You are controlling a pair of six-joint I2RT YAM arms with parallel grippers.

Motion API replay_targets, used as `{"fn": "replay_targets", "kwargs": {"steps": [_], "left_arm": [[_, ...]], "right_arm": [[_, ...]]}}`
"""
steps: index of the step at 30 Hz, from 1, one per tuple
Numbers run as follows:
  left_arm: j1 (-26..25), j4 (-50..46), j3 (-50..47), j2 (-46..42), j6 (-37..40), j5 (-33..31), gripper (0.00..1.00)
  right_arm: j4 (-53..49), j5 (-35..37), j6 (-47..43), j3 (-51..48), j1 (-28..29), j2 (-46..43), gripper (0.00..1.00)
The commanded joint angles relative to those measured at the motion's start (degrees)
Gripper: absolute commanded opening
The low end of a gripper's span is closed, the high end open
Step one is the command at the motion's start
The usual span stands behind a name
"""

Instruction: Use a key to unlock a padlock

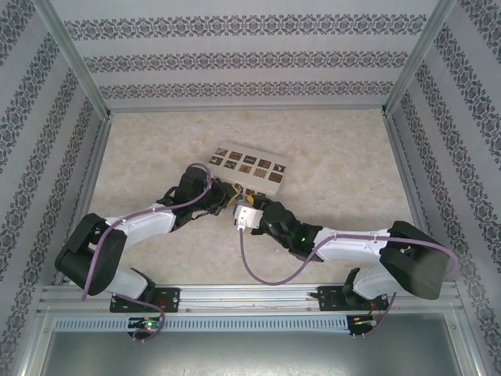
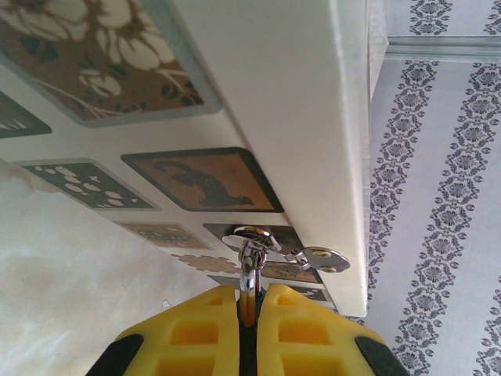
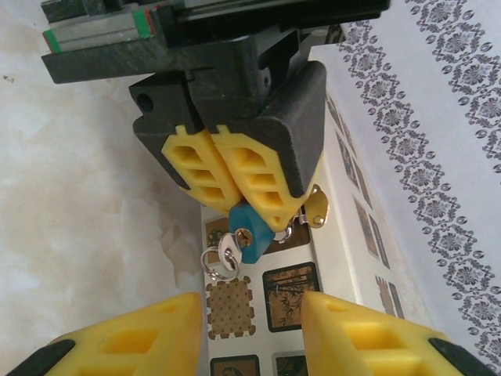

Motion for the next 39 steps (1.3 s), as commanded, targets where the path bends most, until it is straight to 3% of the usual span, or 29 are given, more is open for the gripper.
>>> {"fn": "replay_targets", "kwargs": {"steps": [1,39], "left_arm": [[-0.9,0.9,2.2,-2.0,-1.1,0.6,0.0],[-1.2,3.3,0.6,-1.8,-2.6,0.8,0.0]], "right_arm": [[0.2,-1.4,1.5,1.7,0.4,0.9,0.38],[1.3,1.1,5.2,5.9,0.3,8.4,0.18]]}}
